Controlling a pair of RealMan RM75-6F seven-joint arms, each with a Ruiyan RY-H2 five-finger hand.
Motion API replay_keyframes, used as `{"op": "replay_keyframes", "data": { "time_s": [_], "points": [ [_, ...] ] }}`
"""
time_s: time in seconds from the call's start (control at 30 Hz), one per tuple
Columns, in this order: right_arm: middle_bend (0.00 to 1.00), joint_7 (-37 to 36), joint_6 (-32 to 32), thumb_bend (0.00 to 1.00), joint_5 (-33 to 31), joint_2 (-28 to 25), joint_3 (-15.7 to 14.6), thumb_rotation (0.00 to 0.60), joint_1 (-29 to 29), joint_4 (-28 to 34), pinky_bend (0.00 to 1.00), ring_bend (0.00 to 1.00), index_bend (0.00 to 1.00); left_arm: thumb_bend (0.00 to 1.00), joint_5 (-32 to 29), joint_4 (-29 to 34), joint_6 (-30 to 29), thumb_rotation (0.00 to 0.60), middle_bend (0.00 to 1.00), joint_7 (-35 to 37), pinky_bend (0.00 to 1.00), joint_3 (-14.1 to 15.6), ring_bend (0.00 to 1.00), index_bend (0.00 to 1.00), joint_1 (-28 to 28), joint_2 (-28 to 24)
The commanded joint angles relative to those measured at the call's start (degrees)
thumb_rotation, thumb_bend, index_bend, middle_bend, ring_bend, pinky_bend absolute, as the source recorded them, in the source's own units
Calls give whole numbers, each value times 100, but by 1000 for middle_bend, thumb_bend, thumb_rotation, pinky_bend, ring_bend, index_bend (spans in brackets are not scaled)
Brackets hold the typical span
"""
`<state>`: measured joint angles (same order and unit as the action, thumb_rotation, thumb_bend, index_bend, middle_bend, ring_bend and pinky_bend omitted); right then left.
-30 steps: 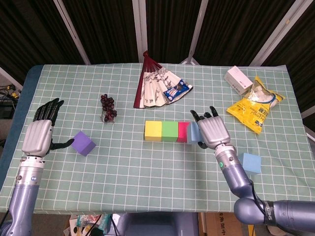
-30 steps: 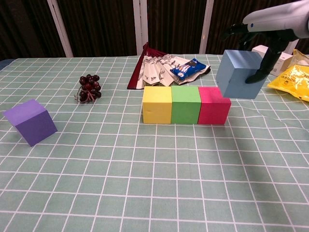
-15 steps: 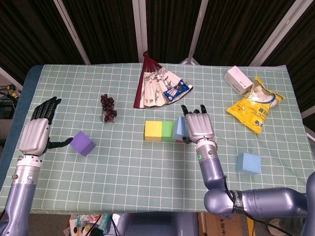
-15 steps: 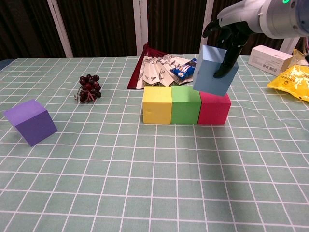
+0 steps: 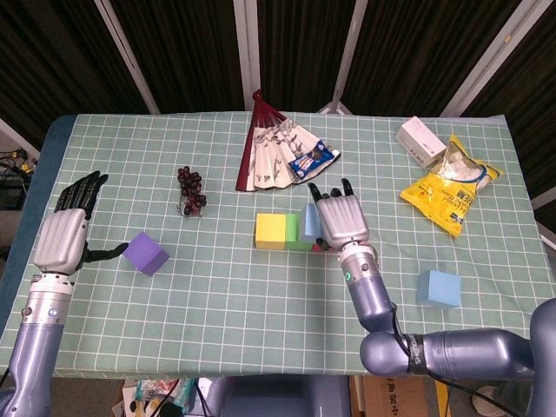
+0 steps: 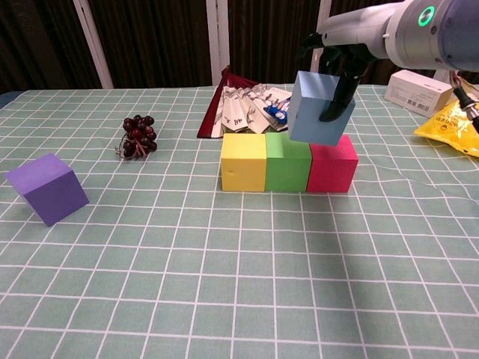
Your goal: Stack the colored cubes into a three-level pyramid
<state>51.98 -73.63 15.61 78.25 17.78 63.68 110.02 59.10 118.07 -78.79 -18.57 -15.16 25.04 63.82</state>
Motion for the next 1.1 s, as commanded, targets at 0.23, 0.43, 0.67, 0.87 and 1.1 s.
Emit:
{"op": "replay_keyframes", "data": {
  "time_s": [0.23, 0.43, 0.67, 0.87, 1.1],
  "points": [
    [444, 81, 160, 283, -234, 151, 13, 600, 133, -319, 0, 225, 87, 121, -76, -58, 36, 600, 7, -19, 0, 4, 0, 0, 25, 32],
    [444, 136, 305, 282, -257, 237, -25, 600, 213, -456, 0, 225, 87, 121, -134, -107, 83, 600, 6, -26, 0, 13, 0, 0, 49, 56],
    [444, 120, 535, 282, -26, 280, -137, 600, 257, -684, 0, 225, 86, 121, -175, -129, 101, 600, 6, -1, 0, 4, 0, 0, 58, 59],
    [444, 177, 568, 282, -117, 299, -143, 600, 322, -794, 0, 225, 87, 121, -215, -158, 127, 600, 7, 15, 0, 0, 0, 0, 71, 58],
    [444, 209, 597, 282, -260, 323, -176, 600, 346, -876, 0, 225, 86, 121, -245, -182, 141, 600, 7, 13, 0, 4, 0, 0, 82, 69]
  ]
}}
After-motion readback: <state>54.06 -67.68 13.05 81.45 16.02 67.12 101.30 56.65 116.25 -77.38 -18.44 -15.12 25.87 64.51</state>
